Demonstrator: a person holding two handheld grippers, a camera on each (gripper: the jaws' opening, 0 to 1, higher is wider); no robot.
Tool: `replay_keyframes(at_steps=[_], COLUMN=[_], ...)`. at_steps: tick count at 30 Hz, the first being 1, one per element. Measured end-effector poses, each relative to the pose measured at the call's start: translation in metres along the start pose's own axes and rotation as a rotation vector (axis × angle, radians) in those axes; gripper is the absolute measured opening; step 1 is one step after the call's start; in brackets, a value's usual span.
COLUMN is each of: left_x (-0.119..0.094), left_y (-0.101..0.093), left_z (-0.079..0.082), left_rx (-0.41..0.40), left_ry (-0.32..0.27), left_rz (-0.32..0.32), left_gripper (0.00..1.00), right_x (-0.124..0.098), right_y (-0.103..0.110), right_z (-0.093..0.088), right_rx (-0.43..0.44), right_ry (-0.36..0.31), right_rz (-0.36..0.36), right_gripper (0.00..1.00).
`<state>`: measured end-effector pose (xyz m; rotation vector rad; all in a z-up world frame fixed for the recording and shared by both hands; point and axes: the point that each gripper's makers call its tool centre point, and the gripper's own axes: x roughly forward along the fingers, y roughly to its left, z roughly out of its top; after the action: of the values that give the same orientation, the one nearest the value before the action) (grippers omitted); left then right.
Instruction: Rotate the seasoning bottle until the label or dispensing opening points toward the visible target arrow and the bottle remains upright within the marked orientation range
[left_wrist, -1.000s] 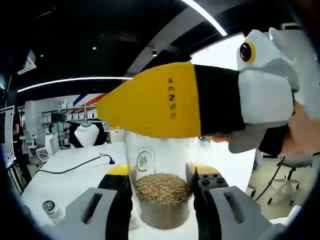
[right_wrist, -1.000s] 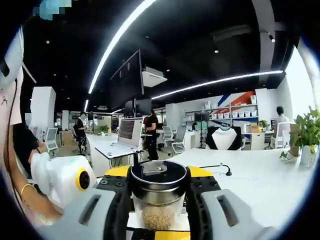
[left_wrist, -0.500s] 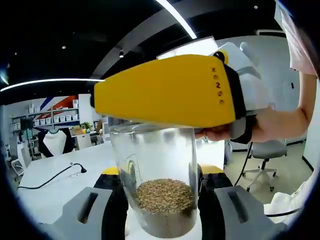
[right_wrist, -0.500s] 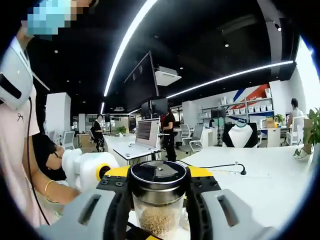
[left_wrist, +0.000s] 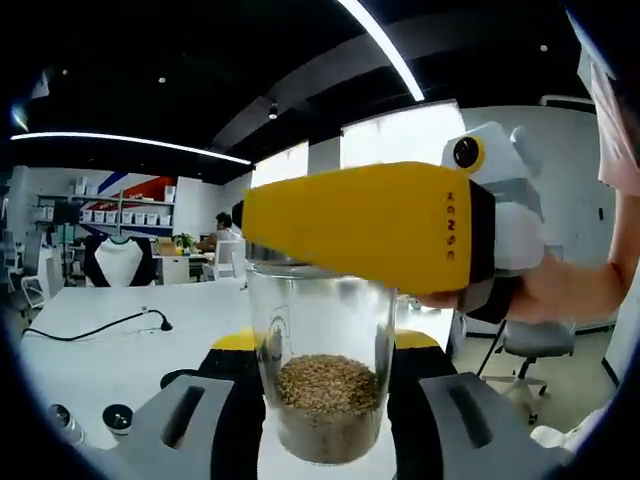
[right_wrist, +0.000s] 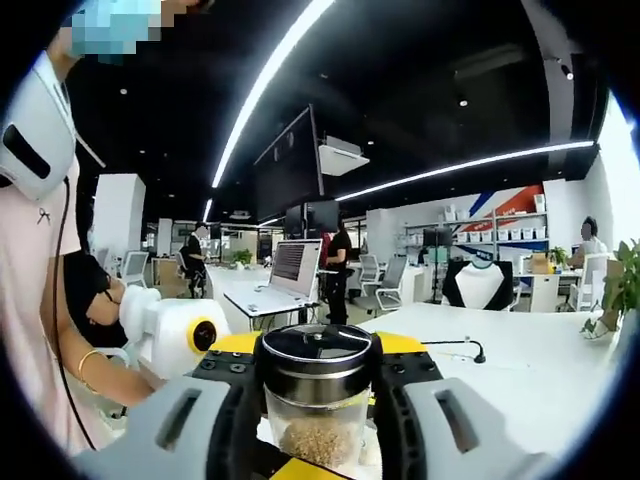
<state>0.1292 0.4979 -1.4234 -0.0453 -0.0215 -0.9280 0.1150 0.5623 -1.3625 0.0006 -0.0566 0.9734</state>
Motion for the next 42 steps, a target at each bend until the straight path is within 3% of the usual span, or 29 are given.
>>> replay_keyframes(at_steps=[6, 8, 11, 14, 16, 18, 20, 22, 24, 29, 30, 33, 39, 42], left_x=[-0.001, -0.001, 0.001, 0.003, 0.002, 0.002, 0.003, 0.005, 0.007, 0.010, 0.011, 0.010, 0.007, 0.009], left_y=[0.003, 0.008, 0.008, 0.009, 0.008, 0.008, 0.001, -0.004, -0.008, -0.012, -0.017, -0.024, -0.025, -0.014], left_z=[-0.002, -0.003, -0.002, -0.006, -0.008, -0.008, -0.004, 0.000, 0.002, 0.006, 0.007, 0.008, 0.015, 0.015], left_rx=[-0.013, 0.007, 0.020, -0.026, 0.000, 0.074, 0.054, 0.040, -0.016, -0.016, 0.006, -0.024, 0.012, 0.090], left_ry=[-0.008, -0.001, -0.006, 0.010, 0.024, 0.029, 0.010, -0.007, 0.007, 0.004, 0.001, 0.002, -0.038, -0.034], left_rz=[0.108, 0.204, 0.252, 0.232, 0.218, 0.195, 0.123, 0.070, -0.009, -0.056, -0.094, -0.147, -0.101, 0.001], left_gripper=[0.48, 0.48, 0.48, 0.48, 0.48, 0.48, 0.48, 0.49, 0.50, 0.52, 0.52, 0.54, 0.53, 0.50], right_x=[0.003, 0.005, 0.006, 0.007, 0.006, 0.004, 0.000, -0.002, -0.004, -0.005, -0.005, -0.009, -0.013, -0.013], right_y=[-0.005, -0.007, -0.014, -0.016, -0.017, -0.018, -0.023, -0.024, -0.020, -0.019, -0.017, -0.010, -0.010, -0.023], right_z=[-0.003, -0.004, -0.005, -0.009, -0.009, -0.009, -0.006, -0.001, 0.004, 0.010, 0.012, 0.018, 0.021, 0.016], right_rx=[0.029, 0.006, -0.019, -0.046, -0.040, 0.045, 0.109, 0.124, 0.146, 0.153, 0.163, 0.180, 0.195, 0.173], right_ry=[-0.010, -0.006, -0.009, 0.014, 0.015, 0.006, -0.008, -0.012, -0.024, -0.030, -0.036, -0.049, -0.066, -0.053], right_rz=[-0.041, -0.085, -0.155, -0.184, -0.185, -0.153, -0.131, -0.111, -0.042, 0.018, 0.040, 0.109, 0.109, 0.016], right_gripper=[0.41, 0.42, 0.43, 0.42, 0.42, 0.42, 0.42, 0.42, 0.42, 0.42, 0.42, 0.42, 0.42, 0.43])
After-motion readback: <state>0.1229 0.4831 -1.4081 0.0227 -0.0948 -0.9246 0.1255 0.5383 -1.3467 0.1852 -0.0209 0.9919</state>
